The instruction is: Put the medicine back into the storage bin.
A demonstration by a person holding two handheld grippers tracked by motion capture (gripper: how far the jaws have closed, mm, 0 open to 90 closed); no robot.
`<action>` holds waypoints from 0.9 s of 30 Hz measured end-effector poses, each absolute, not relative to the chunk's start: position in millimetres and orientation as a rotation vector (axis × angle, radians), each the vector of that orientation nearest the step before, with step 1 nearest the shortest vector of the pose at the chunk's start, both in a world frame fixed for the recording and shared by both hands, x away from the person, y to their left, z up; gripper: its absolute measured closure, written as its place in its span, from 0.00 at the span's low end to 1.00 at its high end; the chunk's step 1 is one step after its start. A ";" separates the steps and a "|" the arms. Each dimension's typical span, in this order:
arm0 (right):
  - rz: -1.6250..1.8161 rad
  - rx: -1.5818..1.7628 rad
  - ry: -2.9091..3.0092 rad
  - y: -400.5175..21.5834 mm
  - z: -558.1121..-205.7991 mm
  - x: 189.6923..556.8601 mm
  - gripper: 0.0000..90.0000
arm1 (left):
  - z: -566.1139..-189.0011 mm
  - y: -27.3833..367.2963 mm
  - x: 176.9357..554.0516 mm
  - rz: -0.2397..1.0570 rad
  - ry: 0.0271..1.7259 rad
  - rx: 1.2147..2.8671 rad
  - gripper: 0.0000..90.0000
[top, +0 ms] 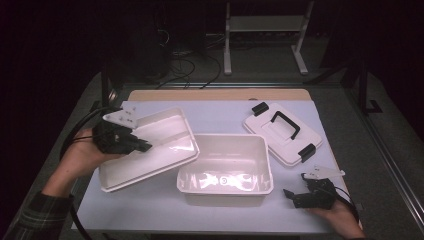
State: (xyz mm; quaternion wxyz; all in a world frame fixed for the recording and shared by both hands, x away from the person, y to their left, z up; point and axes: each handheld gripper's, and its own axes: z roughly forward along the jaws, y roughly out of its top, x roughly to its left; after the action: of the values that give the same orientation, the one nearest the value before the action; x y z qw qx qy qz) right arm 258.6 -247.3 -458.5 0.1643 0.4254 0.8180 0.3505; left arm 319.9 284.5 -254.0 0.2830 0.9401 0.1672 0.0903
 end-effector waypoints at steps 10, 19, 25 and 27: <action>0.998 1.211 2.331 -247.2 -458.5 258.6 0.13 | -289.1 331.1 304.4 0.253 0.614 2.511 0.99; 0.998 1.211 2.332 -247.3 -458.5 258.6 0.13 | -335.0 350.3 297.8 0.245 0.715 2.533 0.99; 0.998 1.212 2.331 -247.2 -458.5 258.6 0.13 | -359.0 350.8 297.3 0.217 0.734 2.544 0.99; 0.998 1.211 2.331 -247.3 -458.5 258.6 0.13 | -371.3 350.9 297.0 0.202 0.743 2.543 0.99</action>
State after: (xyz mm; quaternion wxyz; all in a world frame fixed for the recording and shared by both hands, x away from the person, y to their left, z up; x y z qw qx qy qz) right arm 258.6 -247.3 -458.5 0.1648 0.4252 0.8181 0.3504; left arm 297.0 350.9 -371.3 0.2396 0.9292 0.2716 0.0740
